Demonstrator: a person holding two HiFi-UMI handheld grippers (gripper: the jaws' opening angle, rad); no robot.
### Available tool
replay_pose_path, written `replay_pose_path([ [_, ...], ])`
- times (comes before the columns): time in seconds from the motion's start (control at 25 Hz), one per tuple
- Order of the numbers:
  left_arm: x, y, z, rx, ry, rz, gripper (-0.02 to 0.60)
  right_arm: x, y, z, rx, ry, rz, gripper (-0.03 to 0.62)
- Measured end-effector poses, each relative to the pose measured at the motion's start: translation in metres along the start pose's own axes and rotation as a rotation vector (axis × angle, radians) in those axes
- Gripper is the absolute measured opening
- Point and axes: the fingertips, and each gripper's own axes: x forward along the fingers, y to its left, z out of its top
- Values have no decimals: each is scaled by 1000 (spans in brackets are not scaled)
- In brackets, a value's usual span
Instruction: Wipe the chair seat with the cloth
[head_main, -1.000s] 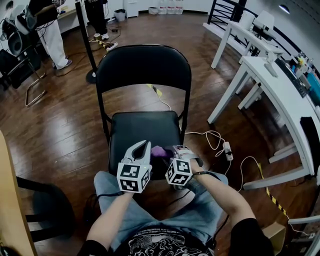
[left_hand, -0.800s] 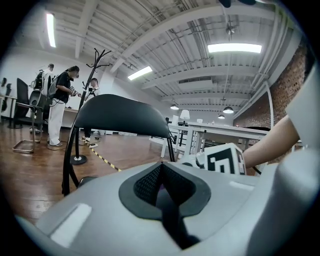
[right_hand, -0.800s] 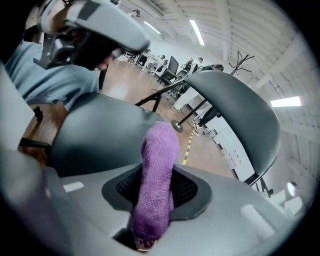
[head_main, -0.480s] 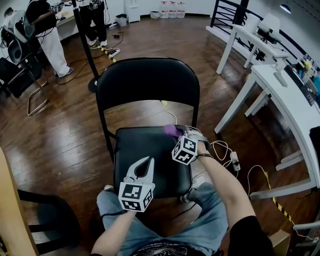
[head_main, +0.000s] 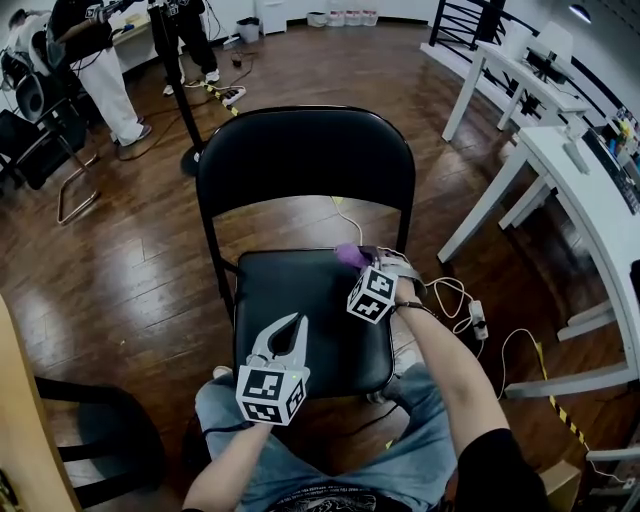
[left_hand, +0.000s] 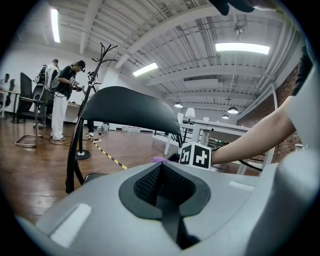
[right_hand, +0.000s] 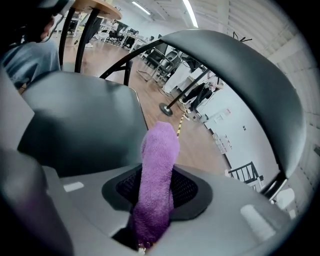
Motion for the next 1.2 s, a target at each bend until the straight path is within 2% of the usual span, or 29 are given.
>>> replay_pose_path([
  [0.36,-2,-6,-2,6,4,-1,3,-8,21,-10,9,12,27,119],
  [0.68,-7,-21,1,26,-4,-10,3,-40,60,-10,28,-26,69,118],
  [1.2,-15,-43,-5,62,-15,-25,3,-102,140,-33,22,-39,128,120],
])
